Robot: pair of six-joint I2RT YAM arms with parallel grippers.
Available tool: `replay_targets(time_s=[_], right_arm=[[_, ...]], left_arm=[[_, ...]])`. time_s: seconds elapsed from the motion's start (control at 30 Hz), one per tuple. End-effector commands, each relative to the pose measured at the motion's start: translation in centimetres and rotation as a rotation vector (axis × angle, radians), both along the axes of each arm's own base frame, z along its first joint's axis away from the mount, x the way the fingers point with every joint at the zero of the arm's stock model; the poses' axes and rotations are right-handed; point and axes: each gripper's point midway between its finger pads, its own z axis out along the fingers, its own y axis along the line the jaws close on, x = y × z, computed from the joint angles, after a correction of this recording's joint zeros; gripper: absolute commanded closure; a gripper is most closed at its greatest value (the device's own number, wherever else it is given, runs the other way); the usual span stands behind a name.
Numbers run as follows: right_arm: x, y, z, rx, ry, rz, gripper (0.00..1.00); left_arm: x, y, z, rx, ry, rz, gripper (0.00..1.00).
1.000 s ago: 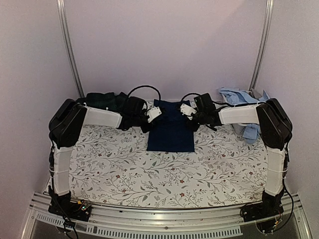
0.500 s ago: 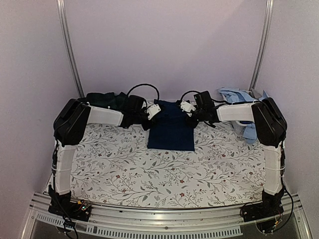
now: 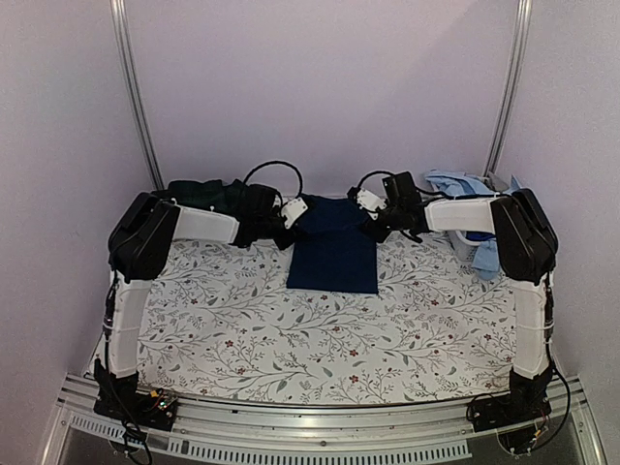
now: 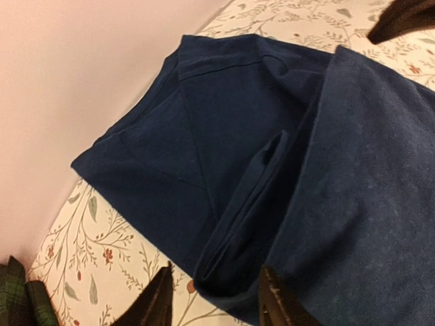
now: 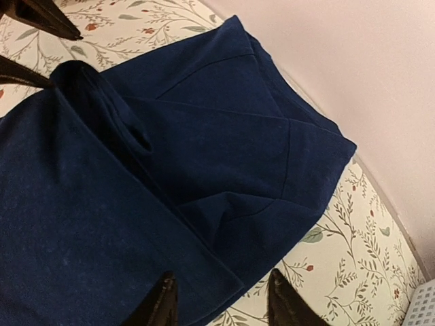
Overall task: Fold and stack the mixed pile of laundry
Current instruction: Fold the rectangle-folded T-shirt at the center of the board, then pick up the 2/3-rectangle-folded T-shirt from the center of the board.
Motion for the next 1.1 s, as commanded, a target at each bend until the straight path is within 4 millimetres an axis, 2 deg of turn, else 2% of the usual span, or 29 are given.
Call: replay_targets(time_s=[0.0, 0.07, 0.17, 0.2, 0.23, 0.3, 0.4, 0.47, 0.53, 0.7, 0.73, 0.83, 0.93, 1.07], right_arm=[[1.3, -0.8, 4.1, 0.039, -0.061, -0.047, 0.44], [1.2, -1.4, 6.5, 0.061, -0.089, -0.078, 0.34], [1.1, -2.3, 9.9, 0.1, -0.138, -0.13, 0.17], [1.2, -2.9, 12.0, 0.123, -0.185, -0.17, 0.07], [1.4, -3.8, 13.6, 0.161, -0.211, -0.238, 0.02], [1.2, -4.6, 16.1, 0.21, -0.226, -0.3, 0.01], [0.0, -4.5, 17.5, 0.258, -0.137, -0.307, 0.01], [-1.2, -4.1, 16.9, 0.295, -0.014, -0.319, 0.01], [-3.2, -3.0, 14.7, 0.325, 0.154, -0.287, 0.03], [-10.0, -0.7, 8.2, 0.471, 0.581, -0.241, 0.15], [-11.3, -0.4, 7.0, 0.5, 0.639, -0.232, 0.16], [-14.3, -0.3, 5.4, 0.601, 0.771, -0.253, 0.22], [-16.3, -0.5, 3.0, 0.639, 0.885, -0.307, 0.29], [-17.7, -1.4, -0.1, 0.623, 0.966, -0.398, 0.35]], left_arm=[[2.8, 2.4, 7.2, -0.071, -0.12, 0.129, 0.5], [3.3, 3.1, 10.6, -0.108, -0.159, 0.188, 0.39], [3.1, 4.4, 15.3, -0.165, -0.202, 0.254, 0.21], [2.9, 5.0, 16.7, -0.19, -0.211, 0.283, 0.14], [2.7, 5.7, 17.8, -0.216, -0.213, 0.312, 0.06], [2.3, 6.6, 19.0, -0.261, -0.181, 0.361, 0.0], [1.1, 6.7, 19.7, -0.305, -0.073, 0.383, 0.0], [0.0, 6.7, 18.9, -0.327, 0.05, 0.405, 0.0], [-1.9, 6.3, 17.8, -0.393, 0.216, 0.401, 0.01], [-8.3, 5.5, 13.0, -0.489, 0.559, 0.346, 0.27], [-9.8, 5.8, 11.2, -0.499, 0.62, 0.358, 0.3], [-12.7, 6.5, 8.6, -0.561, 0.741, 0.392, 0.4], [-15.0, 6.6, 6.3, -0.599, 0.868, 0.41, 0.49], [-16.7, 6.5, 3.1, -0.618, 1.006, 0.456, 0.57]])
